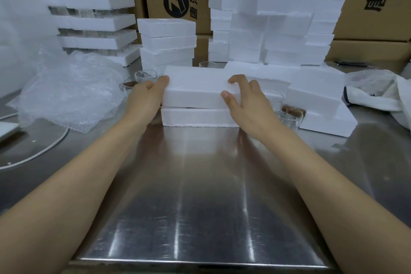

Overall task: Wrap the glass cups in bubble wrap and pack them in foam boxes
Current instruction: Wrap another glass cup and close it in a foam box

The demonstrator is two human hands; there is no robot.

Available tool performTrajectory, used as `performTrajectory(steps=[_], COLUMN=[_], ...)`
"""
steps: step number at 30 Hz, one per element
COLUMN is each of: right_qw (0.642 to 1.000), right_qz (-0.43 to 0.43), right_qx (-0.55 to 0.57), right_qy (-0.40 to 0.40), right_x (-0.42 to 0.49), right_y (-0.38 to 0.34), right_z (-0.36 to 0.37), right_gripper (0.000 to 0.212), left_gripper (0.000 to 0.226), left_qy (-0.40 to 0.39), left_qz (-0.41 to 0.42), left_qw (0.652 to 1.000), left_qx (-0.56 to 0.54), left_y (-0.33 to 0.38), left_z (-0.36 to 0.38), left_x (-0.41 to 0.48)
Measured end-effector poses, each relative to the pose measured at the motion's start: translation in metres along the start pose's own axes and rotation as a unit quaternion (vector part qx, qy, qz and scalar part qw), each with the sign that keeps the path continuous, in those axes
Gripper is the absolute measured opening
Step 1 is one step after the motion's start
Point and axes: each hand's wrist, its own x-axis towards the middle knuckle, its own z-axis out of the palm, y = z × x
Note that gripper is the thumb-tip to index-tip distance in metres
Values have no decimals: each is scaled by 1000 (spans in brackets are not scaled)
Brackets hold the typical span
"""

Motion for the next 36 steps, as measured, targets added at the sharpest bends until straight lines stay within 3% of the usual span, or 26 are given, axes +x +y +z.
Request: performTrajectory(steps=[3, 8, 18, 22, 26, 29, 36], right_qw=[1000, 1000, 999, 998, 997, 996, 994], right_qz=[15, 24, 44, 47, 35, 36, 26], right_qx=[11, 0, 27, 48, 69, 71, 83], right_qy=[-15, -9, 8, 5, -25, -45, -62], right_x=[0, -2, -4, -5, -6, -3, -1], right_y=[0, -4, -10, -11, -9, -5, -4], right_z=[-1, 4, 9, 7, 5, 1, -2], right_gripper=[40, 39, 41, 39, 43, 48, 51], left_gripper=[45, 24, 44, 38, 56, 56, 23], left_qy=[-20, -59, -98, -84, -49, -71, -141], left_qz=[-21, -51, -30, -3, 7, -31, -99], left_qw=[1000, 997, 994, 995, 995, 995, 982], left_qx=[7, 4, 35, 47, 82, 61, -81], left_y=[2, 7, 2, 1, 3, 8, 12], left_z=[-6, -7, -7, -8, -11, -12, -7], left_x=[3, 8, 7, 7, 5, -1, -5])
